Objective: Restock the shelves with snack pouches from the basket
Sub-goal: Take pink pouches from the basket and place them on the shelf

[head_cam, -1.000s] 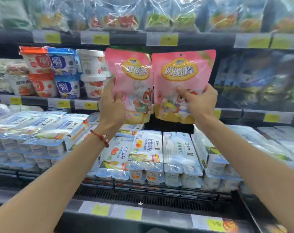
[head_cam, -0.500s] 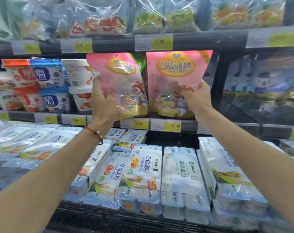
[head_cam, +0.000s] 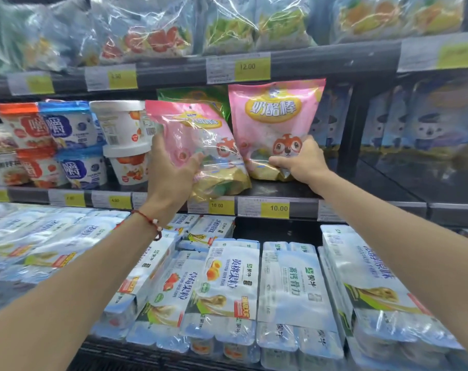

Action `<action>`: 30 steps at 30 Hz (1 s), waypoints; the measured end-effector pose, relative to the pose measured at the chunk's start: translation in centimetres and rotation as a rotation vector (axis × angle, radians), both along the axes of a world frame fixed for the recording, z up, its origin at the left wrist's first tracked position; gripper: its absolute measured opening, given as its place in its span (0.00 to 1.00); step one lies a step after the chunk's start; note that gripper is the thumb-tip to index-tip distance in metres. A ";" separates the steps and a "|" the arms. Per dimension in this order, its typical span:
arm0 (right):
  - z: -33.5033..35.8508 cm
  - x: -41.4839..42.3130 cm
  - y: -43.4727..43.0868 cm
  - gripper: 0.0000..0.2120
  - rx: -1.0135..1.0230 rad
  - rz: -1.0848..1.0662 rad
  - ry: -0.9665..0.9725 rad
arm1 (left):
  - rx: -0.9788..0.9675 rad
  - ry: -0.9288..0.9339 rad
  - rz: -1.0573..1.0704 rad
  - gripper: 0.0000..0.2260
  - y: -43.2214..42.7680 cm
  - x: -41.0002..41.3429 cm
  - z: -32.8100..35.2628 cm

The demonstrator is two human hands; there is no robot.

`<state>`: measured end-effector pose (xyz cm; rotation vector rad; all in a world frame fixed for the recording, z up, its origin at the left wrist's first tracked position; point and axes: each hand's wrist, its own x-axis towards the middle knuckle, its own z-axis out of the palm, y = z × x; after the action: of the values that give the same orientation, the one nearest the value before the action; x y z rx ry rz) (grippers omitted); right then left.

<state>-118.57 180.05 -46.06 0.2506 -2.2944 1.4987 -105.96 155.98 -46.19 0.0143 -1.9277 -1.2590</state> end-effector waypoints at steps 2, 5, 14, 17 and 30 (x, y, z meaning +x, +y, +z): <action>0.0 -1.6 -0.2 0.37 0.017 -0.046 -0.002 | -0.019 0.012 0.022 0.38 -0.1 -0.4 0.2; -0.1 -3.9 -0.8 0.37 0.025 -0.074 -0.014 | -0.043 0.047 0.068 0.36 -0.4 -1.3 0.8; -0.7 -8.4 -2.9 0.38 0.052 -0.055 -0.008 | -0.004 0.089 0.112 0.34 -1.5 -3.9 0.0; -1.0 -8.5 -3.1 0.39 0.079 -0.041 -0.004 | 0.010 0.090 0.093 0.32 -1.9 -4.6 -0.7; -0.6 -5.6 -2.4 0.48 -0.015 -0.054 -0.103 | 0.033 -0.020 -0.158 0.36 0.0 -3.2 0.3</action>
<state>-124.15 177.70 -46.61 0.1084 -2.3486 1.5349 -109.17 155.96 -45.87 -0.1105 -1.9555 -1.3989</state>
